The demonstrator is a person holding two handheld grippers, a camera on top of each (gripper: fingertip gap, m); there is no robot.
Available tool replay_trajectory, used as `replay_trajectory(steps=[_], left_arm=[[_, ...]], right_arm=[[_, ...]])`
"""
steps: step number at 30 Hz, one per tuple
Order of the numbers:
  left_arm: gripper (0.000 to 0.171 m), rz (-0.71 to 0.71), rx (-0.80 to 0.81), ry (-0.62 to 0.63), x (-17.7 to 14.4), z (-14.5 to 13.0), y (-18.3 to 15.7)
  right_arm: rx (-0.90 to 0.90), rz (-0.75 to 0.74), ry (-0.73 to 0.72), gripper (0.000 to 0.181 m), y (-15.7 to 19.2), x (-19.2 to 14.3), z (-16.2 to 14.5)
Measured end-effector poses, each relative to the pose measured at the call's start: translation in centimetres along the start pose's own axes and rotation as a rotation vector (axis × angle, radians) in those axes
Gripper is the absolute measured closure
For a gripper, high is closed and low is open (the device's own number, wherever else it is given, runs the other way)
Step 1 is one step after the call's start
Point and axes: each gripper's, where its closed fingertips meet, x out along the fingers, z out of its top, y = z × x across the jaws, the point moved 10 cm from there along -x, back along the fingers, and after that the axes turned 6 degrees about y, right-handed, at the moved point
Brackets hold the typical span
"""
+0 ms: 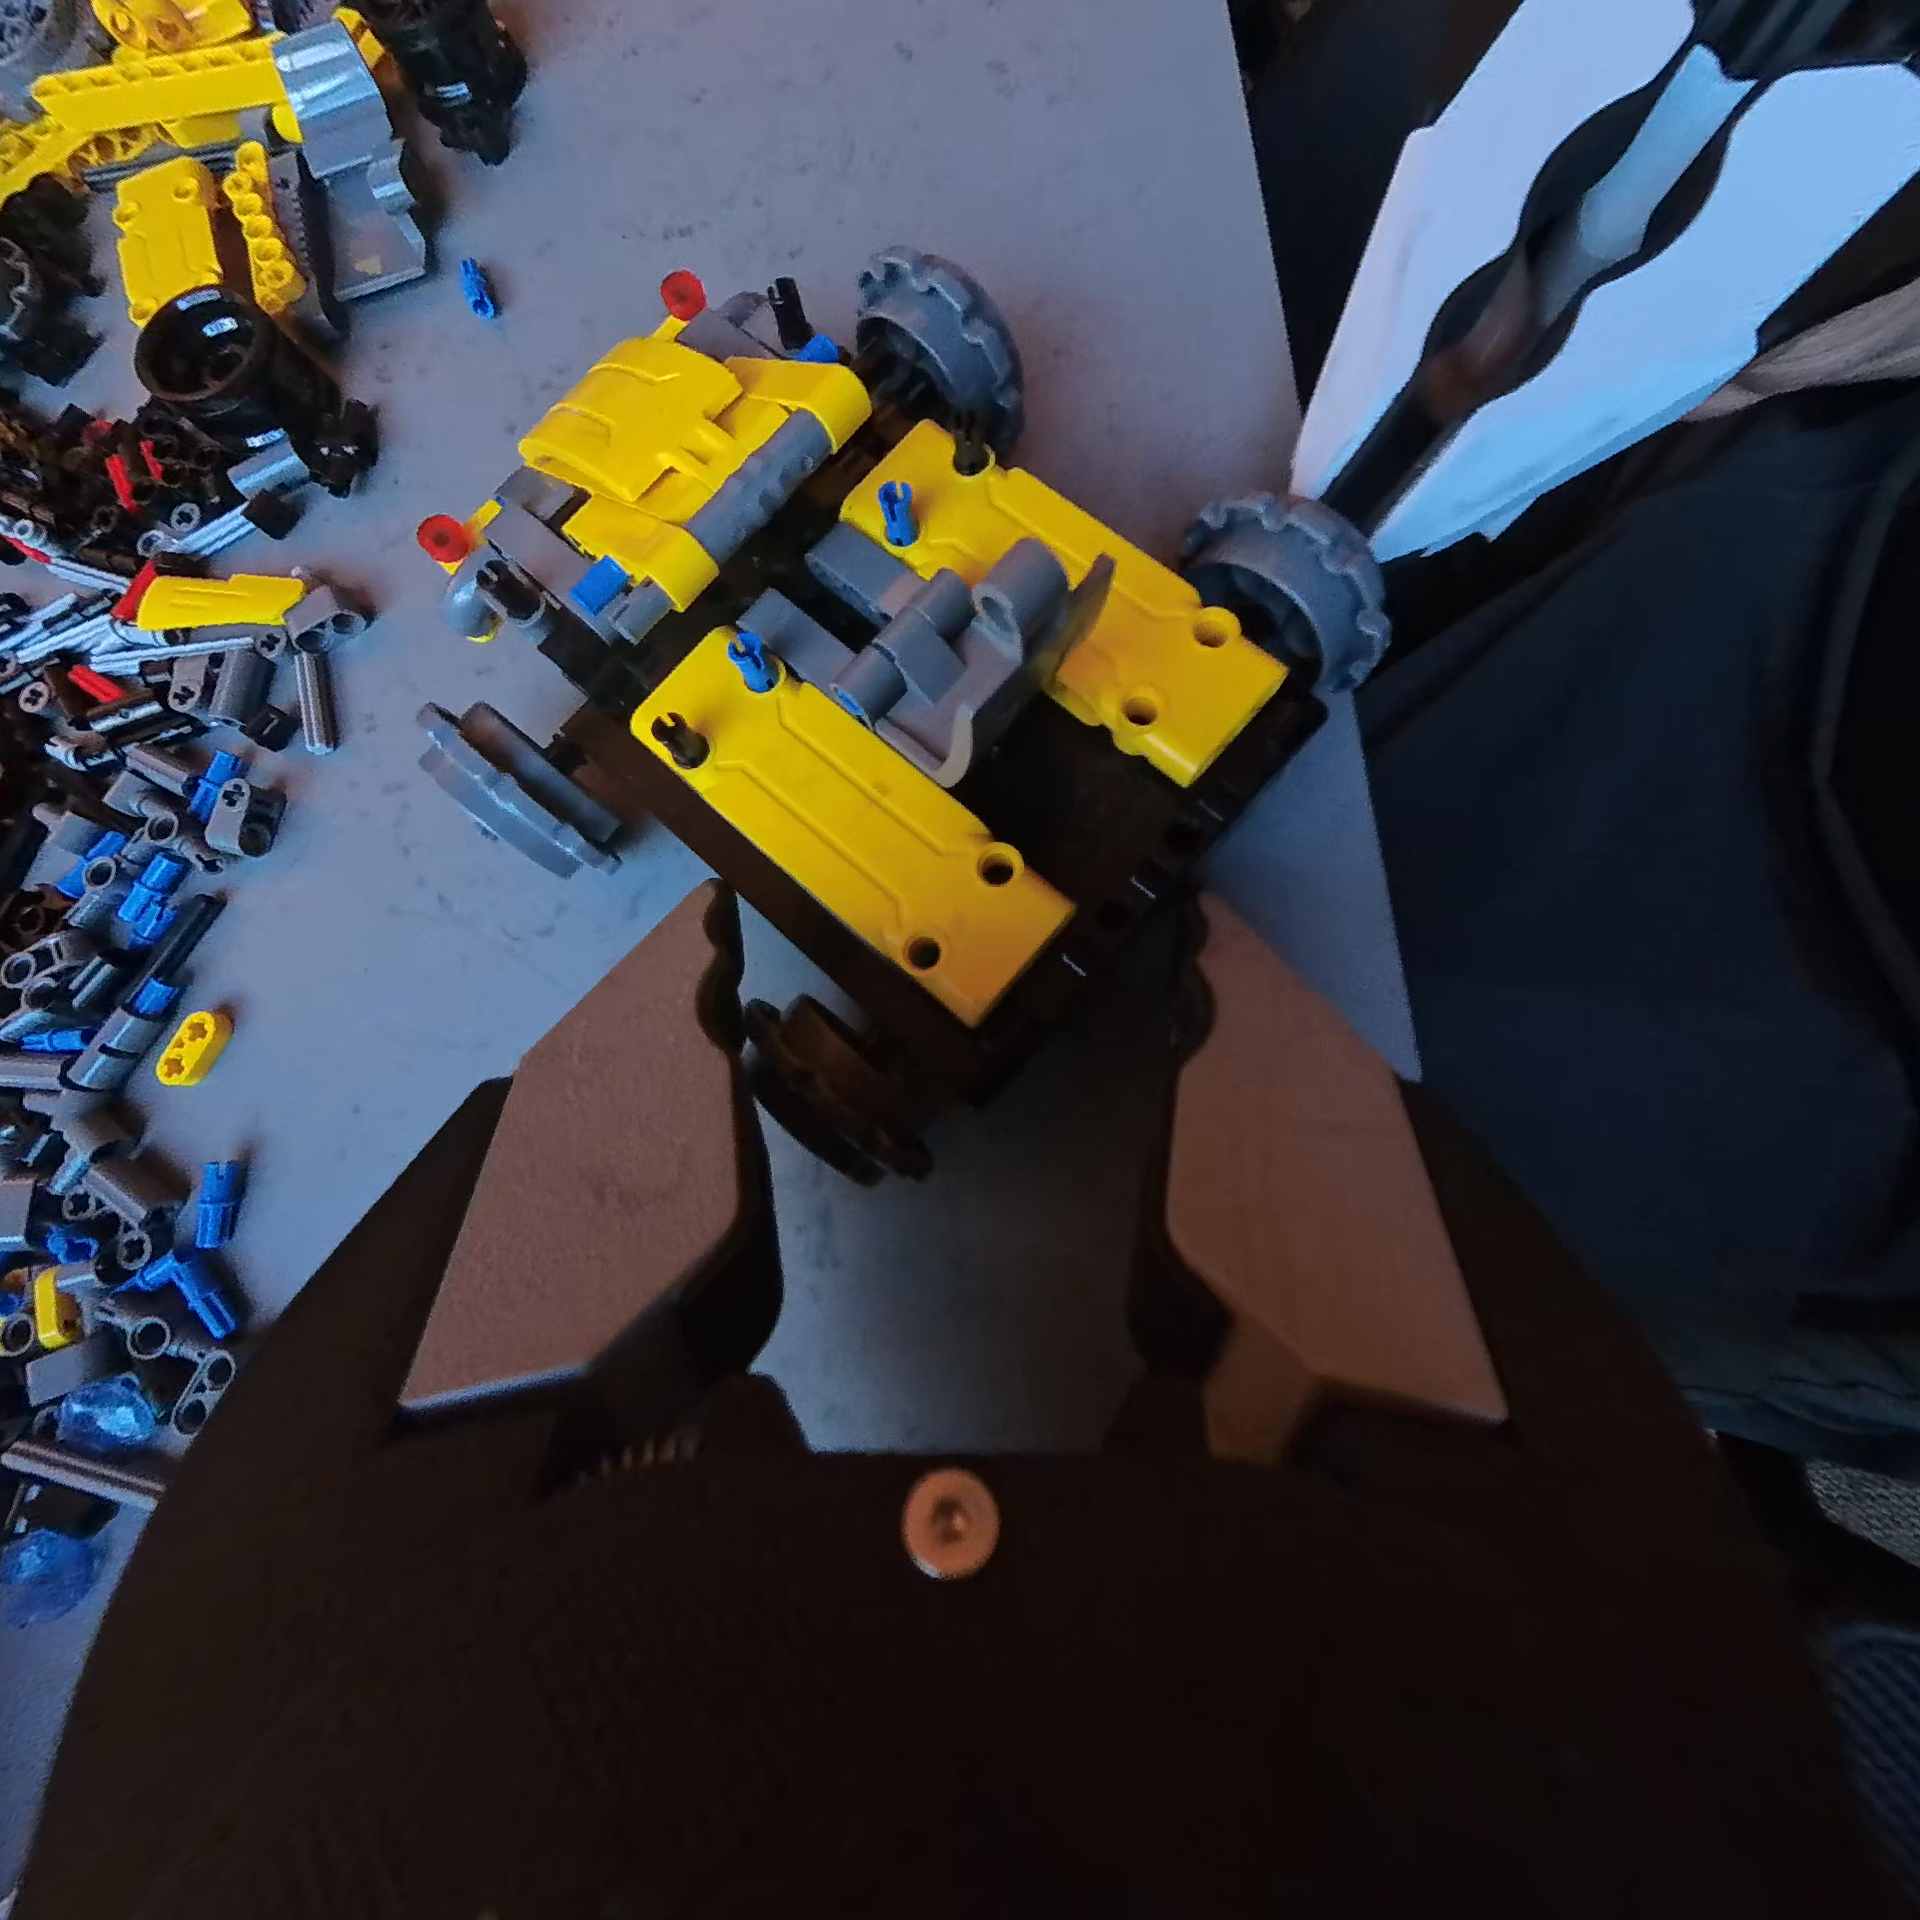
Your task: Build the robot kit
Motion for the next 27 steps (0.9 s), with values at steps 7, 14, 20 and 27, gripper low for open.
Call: replay_trajectory(steps=[7,14,20,27], left_arm=[[0.091,0.005,-0.013,0.009,0.05,0.14,-0.09],[0.091,0.011,-0.019,0.002,0.06,0.1,-0.14],[0.091,0.013,-0.022,-0.011,0.06,0.0,-0.18],[0.091,0.012,-0.021,-0.015,0.06,-0.02,-0.17]], right_arm=[[-0.003,-0.008,0.0,0.175,0.02,0.02,0.12],[-0.063,-0.061,0.006,0.174,0.4,0.0,0.32],[-0.057,-0.066,-0.006,0.174,0.38,-0.04,0.12],[-0.026,-0.05,-0.017,0.174,0.18,-0.12,-0.33]])
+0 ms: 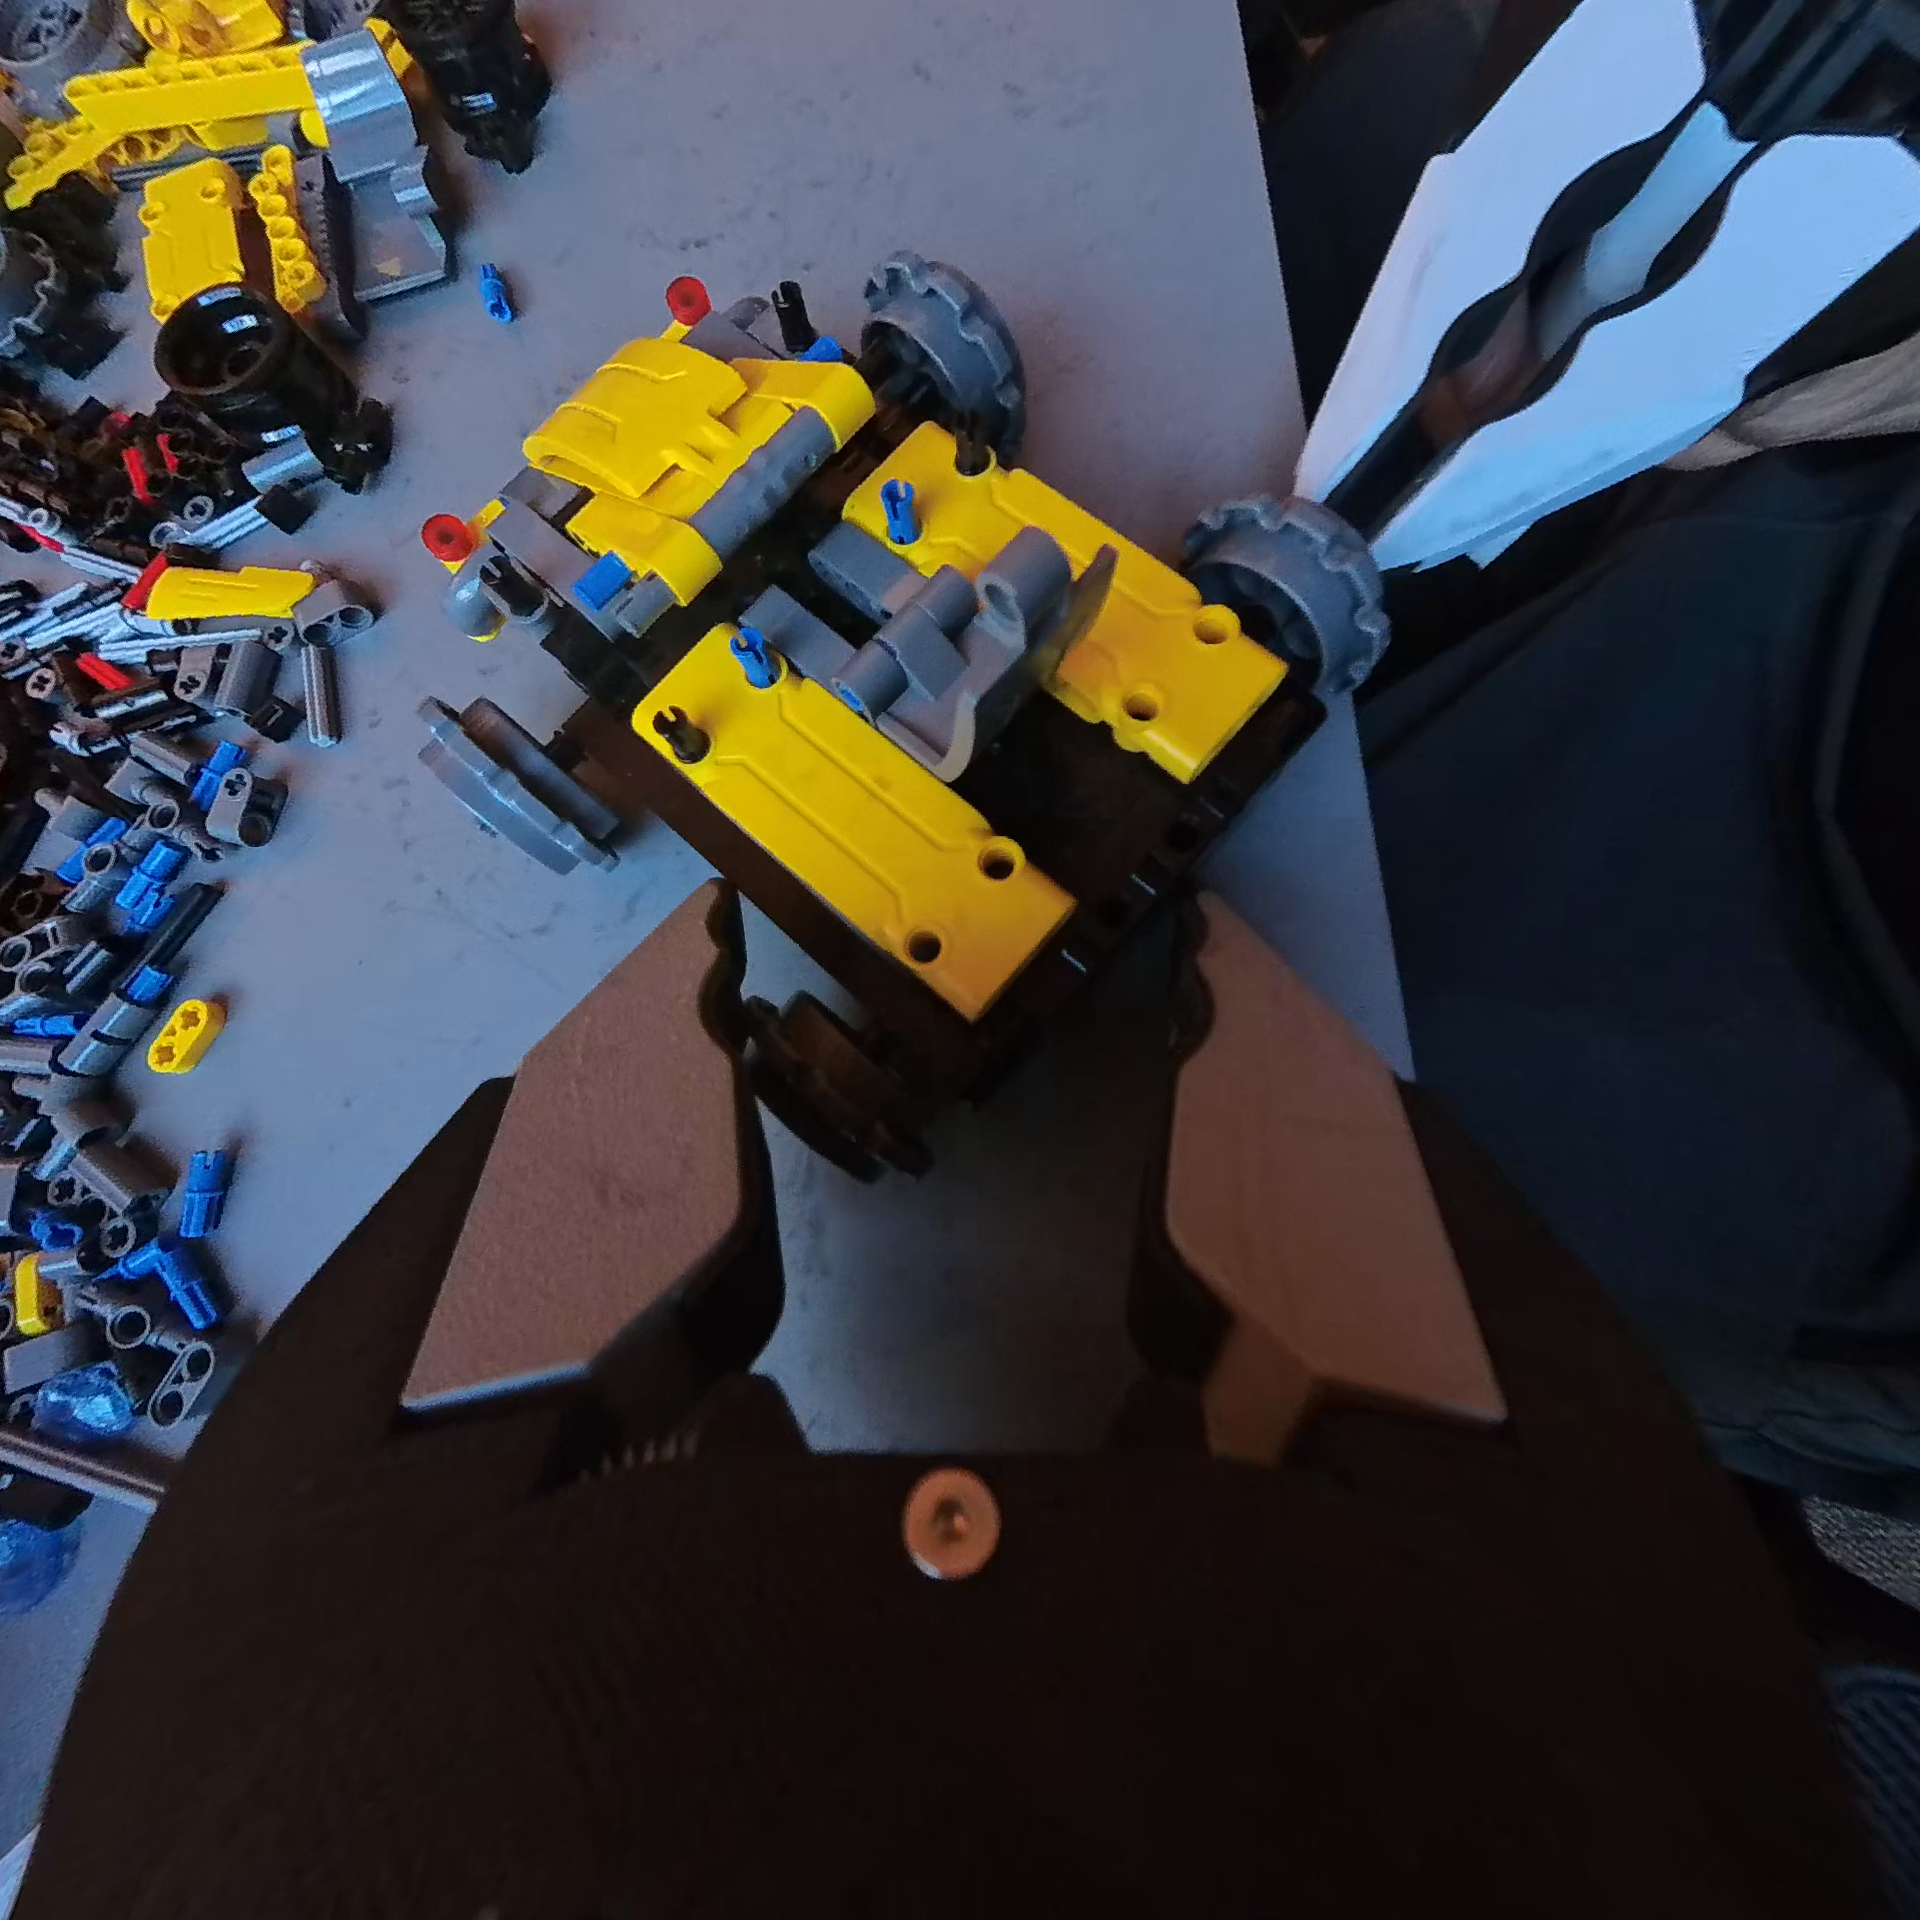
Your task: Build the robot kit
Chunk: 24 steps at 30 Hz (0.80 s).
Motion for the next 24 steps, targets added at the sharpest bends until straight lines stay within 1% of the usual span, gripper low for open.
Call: replay_trajectory(steps=[11,16,24], left_arm=[[0.091,0.0,-0.003,-0.008,0.01,-0.03,-0.01],[0.091,0.002,-0.005,-0.012,0.06,0.0,-0.05],[0.091,0.006,-0.005,-0.017,0.13,0.03,-0.02]], right_arm=[[0.04,0.028,-0.03,0.174,-0.16,0.1,-0.1],[0.051,0.039,-0.002,0.174,-0.09,0.44,-0.58],[0.074,0.038,-0.011,0.174,-0.25,0.38,-0.57]])
